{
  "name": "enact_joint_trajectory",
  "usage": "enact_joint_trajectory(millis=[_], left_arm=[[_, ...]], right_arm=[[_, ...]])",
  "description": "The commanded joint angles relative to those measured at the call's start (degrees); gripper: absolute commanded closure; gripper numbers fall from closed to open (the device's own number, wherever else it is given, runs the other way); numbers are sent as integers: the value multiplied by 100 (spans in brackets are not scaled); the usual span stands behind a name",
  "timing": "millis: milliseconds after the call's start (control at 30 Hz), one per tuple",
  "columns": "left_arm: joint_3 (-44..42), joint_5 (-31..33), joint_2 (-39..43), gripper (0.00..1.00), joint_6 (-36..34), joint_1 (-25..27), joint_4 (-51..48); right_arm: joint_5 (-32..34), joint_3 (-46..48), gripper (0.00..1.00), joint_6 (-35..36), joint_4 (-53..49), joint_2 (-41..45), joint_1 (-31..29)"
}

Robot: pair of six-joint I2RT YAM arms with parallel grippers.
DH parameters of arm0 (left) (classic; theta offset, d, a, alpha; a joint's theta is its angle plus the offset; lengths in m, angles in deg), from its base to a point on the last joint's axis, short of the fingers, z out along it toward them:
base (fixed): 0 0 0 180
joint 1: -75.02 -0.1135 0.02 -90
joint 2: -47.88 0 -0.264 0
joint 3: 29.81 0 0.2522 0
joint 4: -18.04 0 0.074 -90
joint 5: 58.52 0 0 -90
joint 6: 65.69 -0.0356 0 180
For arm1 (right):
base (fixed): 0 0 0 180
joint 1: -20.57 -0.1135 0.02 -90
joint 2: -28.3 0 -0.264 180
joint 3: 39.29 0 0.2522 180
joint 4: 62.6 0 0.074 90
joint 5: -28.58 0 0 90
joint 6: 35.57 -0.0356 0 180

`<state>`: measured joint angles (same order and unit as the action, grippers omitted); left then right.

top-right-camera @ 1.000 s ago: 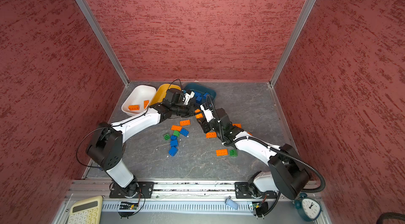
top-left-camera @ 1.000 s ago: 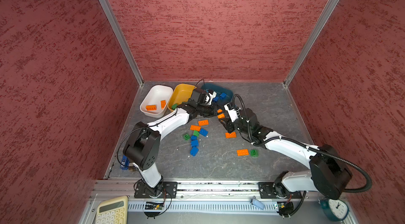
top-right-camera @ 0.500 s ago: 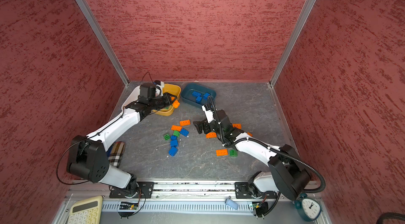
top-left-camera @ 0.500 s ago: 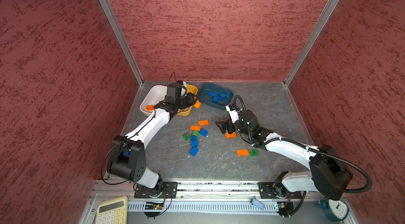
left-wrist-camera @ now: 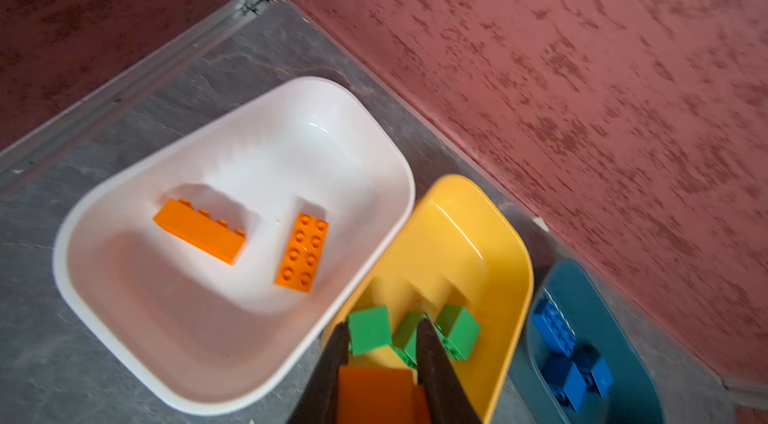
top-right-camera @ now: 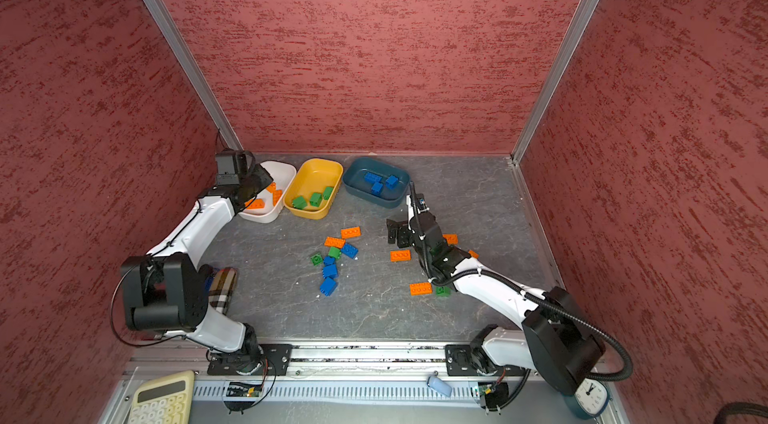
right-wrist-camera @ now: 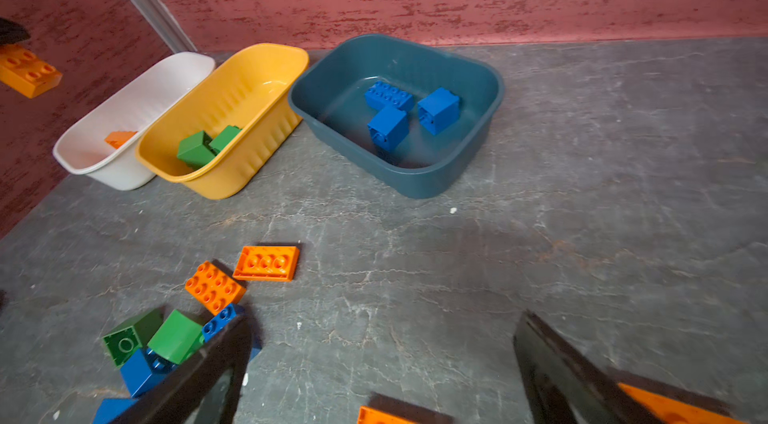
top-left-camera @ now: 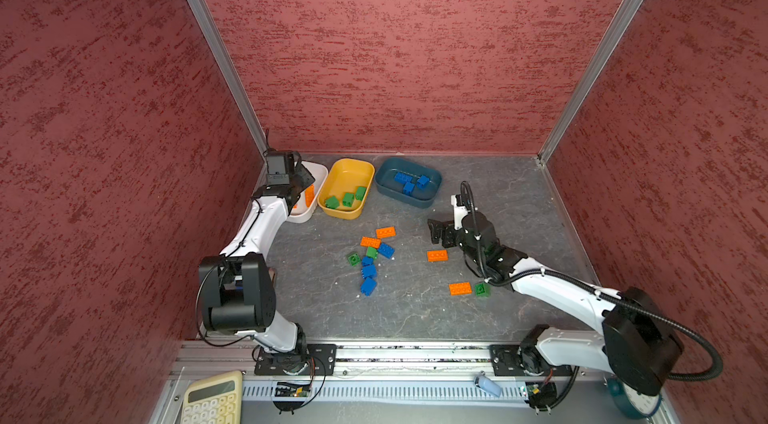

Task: Sort the legos into containers by color
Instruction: 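Carry the orange brick over the white tub with the left gripper while right draws back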

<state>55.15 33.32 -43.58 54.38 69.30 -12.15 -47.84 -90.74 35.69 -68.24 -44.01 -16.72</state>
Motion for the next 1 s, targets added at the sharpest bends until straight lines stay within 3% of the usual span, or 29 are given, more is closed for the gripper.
enact_joint_trajectory(millis=[0,233,400,467,567,633,833,967], left_arm=[[374,302,-534,100,-62,-280,128],[1570,297,-1875,100,29,-577,-311],[2197,329,-2456,98,220,-591,-696],[2231,416,-2564,86,312,-591,-676],[2300,449,-2655,47,411,-597,-754],[2299,413,-2644,30,388,-565,-772],[2023,565,-2335,5,228,-392,-554],[1811,659,-2100,1,298,-299,-431]], right_arm=[[556,-106,1,-333,-589,119,12],[-152,77,1,-595,-1001,209,18],[-138,116,2,-912,-1230,174,21],[-116,98,2,-947,-1316,152,21],[-198,61,1,-938,-1424,71,13],[-311,73,1,-987,-1436,9,22],[-479,-49,1,-1304,-1649,-374,12],[-747,-385,2,-1564,-2191,-760,4]])
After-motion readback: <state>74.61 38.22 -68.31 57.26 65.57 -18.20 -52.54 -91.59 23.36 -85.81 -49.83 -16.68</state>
